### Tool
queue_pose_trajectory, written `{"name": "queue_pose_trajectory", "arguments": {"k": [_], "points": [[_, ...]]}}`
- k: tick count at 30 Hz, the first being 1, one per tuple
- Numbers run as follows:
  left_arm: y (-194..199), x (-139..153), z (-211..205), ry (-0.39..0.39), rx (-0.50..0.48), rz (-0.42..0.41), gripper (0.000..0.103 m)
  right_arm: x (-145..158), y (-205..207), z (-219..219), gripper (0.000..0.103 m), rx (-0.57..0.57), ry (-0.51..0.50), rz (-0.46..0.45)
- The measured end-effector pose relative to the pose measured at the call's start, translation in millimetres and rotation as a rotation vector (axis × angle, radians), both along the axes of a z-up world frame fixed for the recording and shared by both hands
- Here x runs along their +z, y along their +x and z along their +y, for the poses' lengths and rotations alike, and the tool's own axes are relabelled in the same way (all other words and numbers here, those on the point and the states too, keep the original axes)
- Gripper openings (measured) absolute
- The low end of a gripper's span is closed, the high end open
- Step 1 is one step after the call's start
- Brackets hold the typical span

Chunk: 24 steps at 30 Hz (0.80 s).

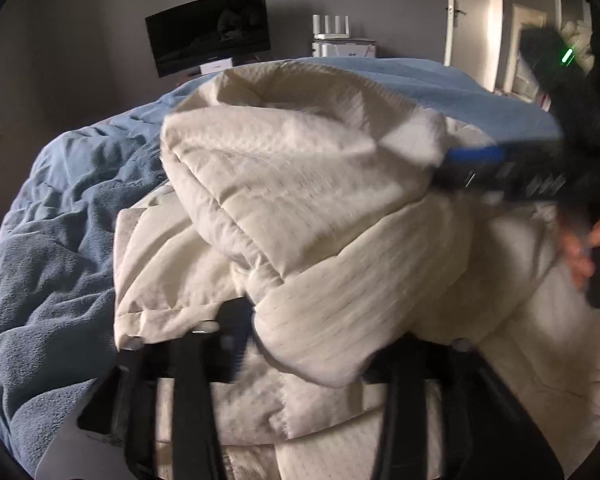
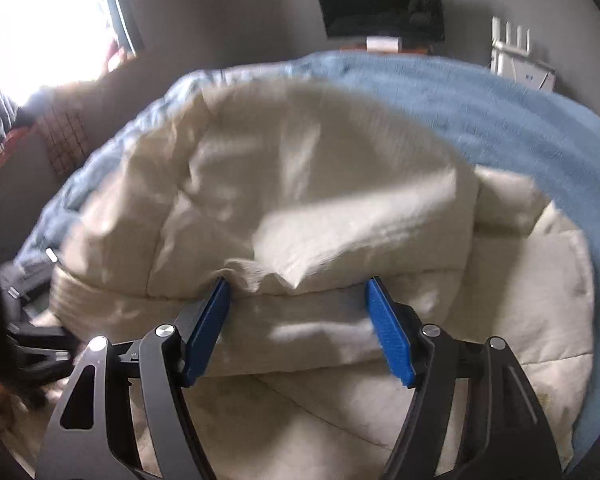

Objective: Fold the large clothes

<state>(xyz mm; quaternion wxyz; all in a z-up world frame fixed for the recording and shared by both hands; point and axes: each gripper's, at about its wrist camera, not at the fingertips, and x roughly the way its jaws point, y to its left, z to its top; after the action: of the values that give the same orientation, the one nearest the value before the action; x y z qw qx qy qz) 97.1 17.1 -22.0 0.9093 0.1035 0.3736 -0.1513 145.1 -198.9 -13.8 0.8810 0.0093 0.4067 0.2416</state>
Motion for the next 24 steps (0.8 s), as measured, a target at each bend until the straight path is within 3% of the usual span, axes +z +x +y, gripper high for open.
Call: {"name": "queue_pose_trajectory", "arguments": {"k": [1,2,9,16,21,23,24], "points": [[-1.9,1.2,0.1,0.005,0.002,-0.006,0.092,-4.4,-0.1,0.7,0.066,0.003,-0.004,0.006],[-5.7,3.5,-1.8,0.002,-0.003,-0.016,0.097,-8.8,-0.3,0.4,0.066,0.005,-0.005,0.009],[-16.6,16.5,0.9,-0.058,-0.072,-0.033,0.096,-16.4,-1.3,-7.1,0.066,0.010,0.042,0.000],[-47.8,41.1,-8.5,-0.054,-0.166,-0.147,0.096,-14.7,-8.5,-14.3,0.066,0.024,0.075,-0.005],[-28.6,58.9,-15.0,-0.155,-0.114,-0.179,0.096,-18.3,-14.1,-14.3,0.067,0.038,0.068,-0.036],[-14.4,58.7,-15.5,-0.170,-0.088,-0.173,0.087,-19.0,-16.7,-11.9,0.067,0.050,0.053,-0.048],[-6.2,55.9,-15.2,-0.180,-0.077,-0.154,0.075,-18.9,-17.5,-10.7,0.067,0.055,0.049,-0.053]]}}
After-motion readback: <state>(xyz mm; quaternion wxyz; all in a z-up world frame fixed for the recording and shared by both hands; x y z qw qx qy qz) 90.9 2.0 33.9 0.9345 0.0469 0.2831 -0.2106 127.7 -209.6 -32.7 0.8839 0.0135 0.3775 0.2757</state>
